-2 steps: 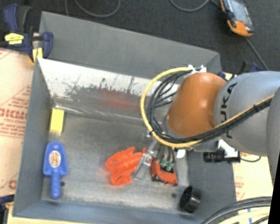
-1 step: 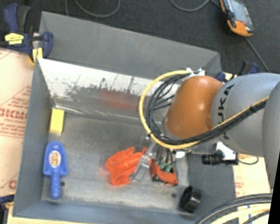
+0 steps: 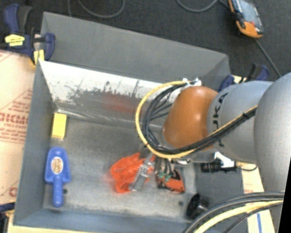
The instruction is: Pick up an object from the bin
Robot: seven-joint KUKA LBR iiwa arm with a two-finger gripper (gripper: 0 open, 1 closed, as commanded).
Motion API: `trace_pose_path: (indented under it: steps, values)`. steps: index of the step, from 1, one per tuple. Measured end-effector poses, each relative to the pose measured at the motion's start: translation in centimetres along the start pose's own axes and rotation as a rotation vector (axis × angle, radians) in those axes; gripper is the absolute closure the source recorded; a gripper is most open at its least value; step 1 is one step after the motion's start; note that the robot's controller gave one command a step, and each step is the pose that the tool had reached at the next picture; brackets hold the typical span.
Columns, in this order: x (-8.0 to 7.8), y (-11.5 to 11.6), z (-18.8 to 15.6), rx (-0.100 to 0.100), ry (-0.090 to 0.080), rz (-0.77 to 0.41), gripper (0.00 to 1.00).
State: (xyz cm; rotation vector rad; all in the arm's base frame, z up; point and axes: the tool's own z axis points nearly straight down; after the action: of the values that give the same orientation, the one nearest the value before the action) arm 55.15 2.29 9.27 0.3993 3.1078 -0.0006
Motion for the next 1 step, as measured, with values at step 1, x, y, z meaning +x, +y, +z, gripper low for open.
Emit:
trace_pose_path:
  steps: [1]
  values:
    - [0.82,0.21,1.79,0.0,0.005,0.221,1.0]
